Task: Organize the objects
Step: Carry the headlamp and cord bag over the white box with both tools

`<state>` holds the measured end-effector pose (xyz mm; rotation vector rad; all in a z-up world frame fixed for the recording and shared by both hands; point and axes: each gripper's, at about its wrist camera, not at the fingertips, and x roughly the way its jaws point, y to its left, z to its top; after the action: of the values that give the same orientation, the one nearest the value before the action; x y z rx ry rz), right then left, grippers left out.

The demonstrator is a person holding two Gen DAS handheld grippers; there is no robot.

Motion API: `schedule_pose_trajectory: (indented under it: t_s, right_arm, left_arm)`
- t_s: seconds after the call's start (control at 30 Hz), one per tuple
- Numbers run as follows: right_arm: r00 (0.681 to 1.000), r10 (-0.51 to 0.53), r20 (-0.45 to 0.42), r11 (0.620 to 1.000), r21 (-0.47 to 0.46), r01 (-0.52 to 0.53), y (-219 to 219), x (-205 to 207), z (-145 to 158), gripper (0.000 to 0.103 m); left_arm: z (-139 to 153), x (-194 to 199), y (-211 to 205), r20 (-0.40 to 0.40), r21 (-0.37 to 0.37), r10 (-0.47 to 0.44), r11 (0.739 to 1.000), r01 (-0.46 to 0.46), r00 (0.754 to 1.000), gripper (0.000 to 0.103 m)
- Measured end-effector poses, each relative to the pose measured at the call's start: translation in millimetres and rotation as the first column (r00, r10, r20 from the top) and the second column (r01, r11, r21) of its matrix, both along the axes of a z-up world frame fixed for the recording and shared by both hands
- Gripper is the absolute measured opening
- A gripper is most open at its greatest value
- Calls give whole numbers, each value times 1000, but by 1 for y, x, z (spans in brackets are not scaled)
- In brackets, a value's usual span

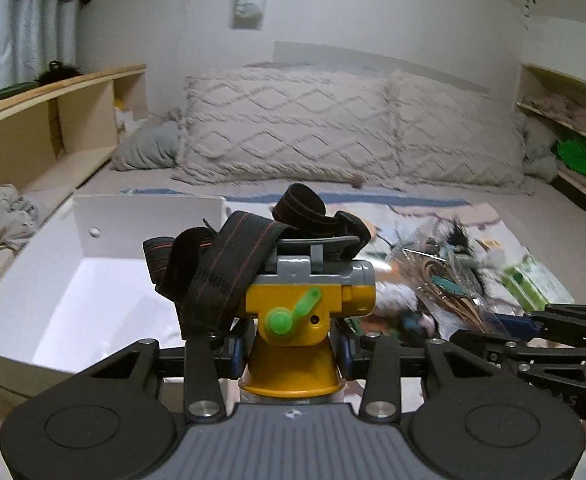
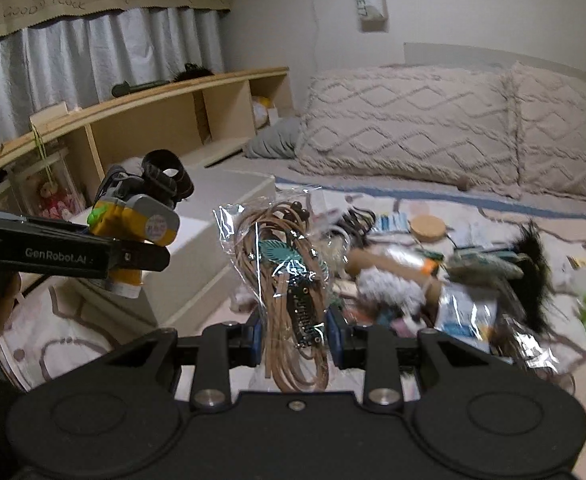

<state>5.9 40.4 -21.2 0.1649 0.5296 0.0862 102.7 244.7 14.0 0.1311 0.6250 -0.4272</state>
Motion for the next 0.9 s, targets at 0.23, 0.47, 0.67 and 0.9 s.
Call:
schedule_pose_trajectory:
  t_s: [0.23, 0.47, 0.67, 0.9]
  right_arm:
    - [1000, 24, 2, 999, 33, -24, 11, 32, 16, 32]
    - [997, 83, -10, 996, 26, -82, 33, 62, 29, 32]
    - [993, 119, -26, 993, 21, -119, 50, 84, 37, 32]
    - [988, 149, -38, 988, 36, -148, 68, 108, 47, 32]
  left_arm:
    - [21, 25, 28, 33, 17, 48, 999, -48, 998, 43]
    - [27, 58, 59, 1, 57, 99, 993, -99, 995, 43]
    - [19, 94, 87, -77, 84, 147, 986, -141, 986, 43]
    - [9, 128, 114, -139, 156, 183, 975, -161, 973, 43]
